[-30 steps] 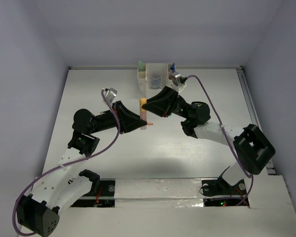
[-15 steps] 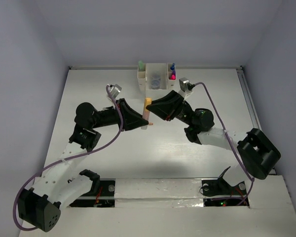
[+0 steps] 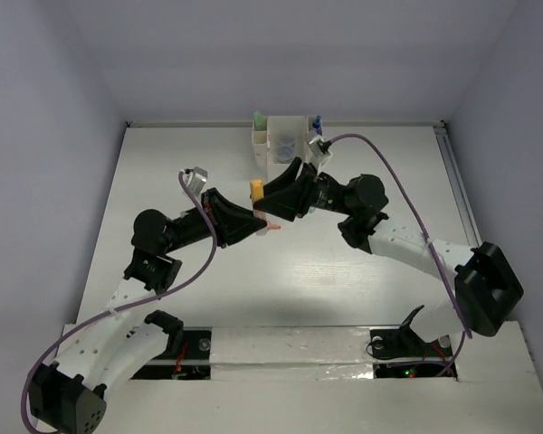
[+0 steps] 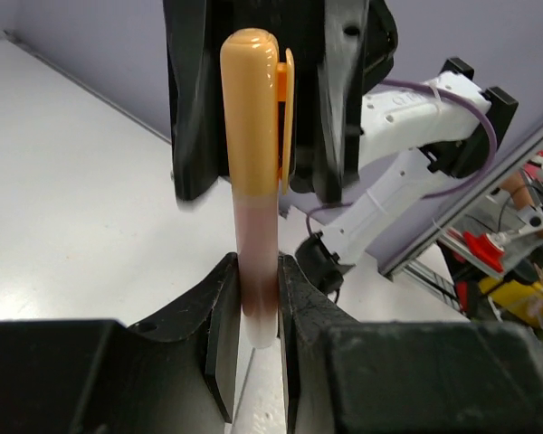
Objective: Sort the stationery into containers
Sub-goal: Close the pen cap on the pen, then place the pen in the storage box.
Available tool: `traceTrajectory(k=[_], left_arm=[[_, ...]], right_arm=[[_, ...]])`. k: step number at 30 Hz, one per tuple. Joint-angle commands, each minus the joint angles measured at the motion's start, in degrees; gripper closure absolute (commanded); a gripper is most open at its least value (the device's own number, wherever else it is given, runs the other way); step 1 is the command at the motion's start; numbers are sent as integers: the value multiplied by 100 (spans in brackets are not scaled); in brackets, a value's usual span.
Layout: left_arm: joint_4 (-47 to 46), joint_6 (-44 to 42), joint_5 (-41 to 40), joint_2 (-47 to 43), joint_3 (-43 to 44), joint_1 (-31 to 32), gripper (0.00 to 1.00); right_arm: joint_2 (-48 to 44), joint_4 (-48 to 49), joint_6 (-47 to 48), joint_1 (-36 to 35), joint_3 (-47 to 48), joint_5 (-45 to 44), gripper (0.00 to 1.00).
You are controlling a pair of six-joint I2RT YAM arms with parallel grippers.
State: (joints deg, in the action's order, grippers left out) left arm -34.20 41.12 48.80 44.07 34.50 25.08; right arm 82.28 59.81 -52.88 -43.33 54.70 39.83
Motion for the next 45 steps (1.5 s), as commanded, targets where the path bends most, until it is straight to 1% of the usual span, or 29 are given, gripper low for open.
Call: traceTrajectory(k=[1,2,3,4,5,6,9,11,12,13,16,17,22,25,28,29,30,31,34,35,36,37,38,39,40,41,43,44,45], left_arm=[[-694,-210,-502,-224,-127,-12,100],[-676,-219,-529,-259,-171,-12,100],[-659,-236,-555,-276,-207,-12,100],[-641,-245,-573,-285,-259,-12,100],[-563,-254,-564,-277,-260,-12,100],[-501,-297,-555,-268,-242,-12,100],[-316,-394,-476,-259,-190,-12,100],[-62,-465,-476,-259,-111,-12,100],[0,-500,-468,-259,-93,-12,100],[70,-561,-372,-242,-49,-12,100],[281,-675,-239,-171,4,-12,100],[325,-693,-230,-162,4,-12,100],[326,-720,-169,-127,57,41,100],[186,-659,-107,-92,48,41,100],[115,-614,-125,-101,22,41,100],[115,-614,-125,-118,30,41,100],[124,-614,-142,-127,30,41,100],[124,-623,-160,-127,48,41,100],[106,-614,-256,-57,92,41,100],[123,-614,-300,-31,127,41,100],[132,-614,-344,-13,136,41,100],[150,-623,-405,-13,153,41,100],[237,-641,-441,-4,162,41,100],[334,-667,-493,-13,180,41,100],[683,-728,-720,-39,232,41,100],[895,-920,-827,-135,250,41,91],[1317,-1123,-1064,-285,303,41,76],[1876,-1455,-1300,-468,451,41,62],[2195,-1649,-1433,-557,557,41,56]], right_arm=[[-115,-1312,550,35,278,684,39],[-203,-1549,821,35,313,657,26],[-404,-2030,980,35,383,535,21],[-501,-2287,1173,35,436,456,15],[-581,-2594,1558,87,506,264,5],[-660,-3189,1744,88,707,166,1],[-827,-4079,2325,88,1033,-71,0],[-793,-4371,2623,88,1367,-64,0],[-740,-4695,2703,88,1499,50,0],[-679,-4855,2757,88,1796,86,0],[-415,-5207,2845,88,2097,314,0],[-336,-5312,2871,88,2298,375,2],[-37,-5620,2862,88,2519,411,5],[182,-5919,2933,88,2748,613,7],[262,-5964,2950,88,2775,675,14],[262,-5964,2942,88,2748,683,22],[262,-5964,2942,88,2731,666,26],[262,-5964,2942,88,2696,666,28],[315,-5964,2950,88,2713,657,54],[324,-5964,2959,88,2713,657,69],[315,-5946,2959,88,2696,553,78],[289,-5876,2942,88,2669,456,84],[262,-5780,2924,88,2608,377,94],[236,-5736,2933,140,2634,228,99],[253,-5752,2976,141,2686,148,100],[262,-5744,3003,141,2800,69,100],[393,-5622,2968,210,2914,-98,100],[464,-5560,2924,211,2985,-99,100],[534,-5359,2898,272,3098,-99,100]])
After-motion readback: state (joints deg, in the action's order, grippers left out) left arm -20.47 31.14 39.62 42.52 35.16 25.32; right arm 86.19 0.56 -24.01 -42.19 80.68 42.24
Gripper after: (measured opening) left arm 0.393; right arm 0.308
